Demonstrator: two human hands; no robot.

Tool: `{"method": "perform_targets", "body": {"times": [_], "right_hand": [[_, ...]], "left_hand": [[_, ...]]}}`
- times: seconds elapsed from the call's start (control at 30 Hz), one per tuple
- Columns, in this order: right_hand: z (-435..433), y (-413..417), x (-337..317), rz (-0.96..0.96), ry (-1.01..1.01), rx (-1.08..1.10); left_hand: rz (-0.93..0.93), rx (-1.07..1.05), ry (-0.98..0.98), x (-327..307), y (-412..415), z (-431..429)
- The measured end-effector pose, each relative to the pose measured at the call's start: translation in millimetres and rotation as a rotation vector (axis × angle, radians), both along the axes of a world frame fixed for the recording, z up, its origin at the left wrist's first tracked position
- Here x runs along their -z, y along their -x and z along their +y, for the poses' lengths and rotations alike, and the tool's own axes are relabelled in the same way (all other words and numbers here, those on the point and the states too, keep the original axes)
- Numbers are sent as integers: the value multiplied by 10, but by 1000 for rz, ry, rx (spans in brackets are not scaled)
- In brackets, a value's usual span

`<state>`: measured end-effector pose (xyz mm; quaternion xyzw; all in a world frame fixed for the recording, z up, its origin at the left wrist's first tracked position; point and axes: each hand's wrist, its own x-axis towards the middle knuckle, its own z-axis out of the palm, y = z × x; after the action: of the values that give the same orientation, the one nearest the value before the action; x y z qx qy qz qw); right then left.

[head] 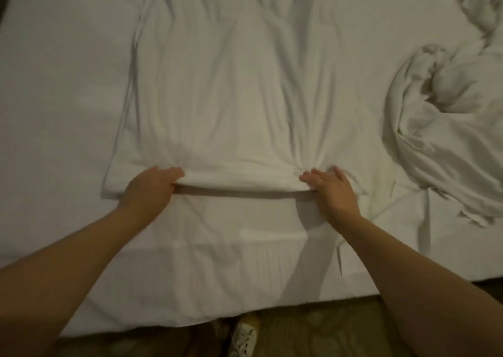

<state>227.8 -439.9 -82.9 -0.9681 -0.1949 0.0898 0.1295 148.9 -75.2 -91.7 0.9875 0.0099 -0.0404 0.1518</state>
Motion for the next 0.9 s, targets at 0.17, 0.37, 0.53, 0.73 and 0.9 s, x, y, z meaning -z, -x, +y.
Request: {"method": "perform_targets", "body": {"times": [0.17, 0.37, 0.53, 0.73, 0.9], "right_hand": [[38, 102, -492, 88, 40, 58], [-293, 657, -1170, 258, -137, 16], [-440, 664, -2038, 559, -195, 29], [-251, 447, -2639, 813, 41, -157], [37, -437, -2810, 555, 108, -148]], "left_hand": [[137, -144, 255, -740, 19, -28], [416, -25, 271, -1335, 414, -58], [587, 34, 453, -2122, 518, -66], [681, 146, 460, -2574, 423, 197], [603, 163, 380, -2793, -263, 331]]}}
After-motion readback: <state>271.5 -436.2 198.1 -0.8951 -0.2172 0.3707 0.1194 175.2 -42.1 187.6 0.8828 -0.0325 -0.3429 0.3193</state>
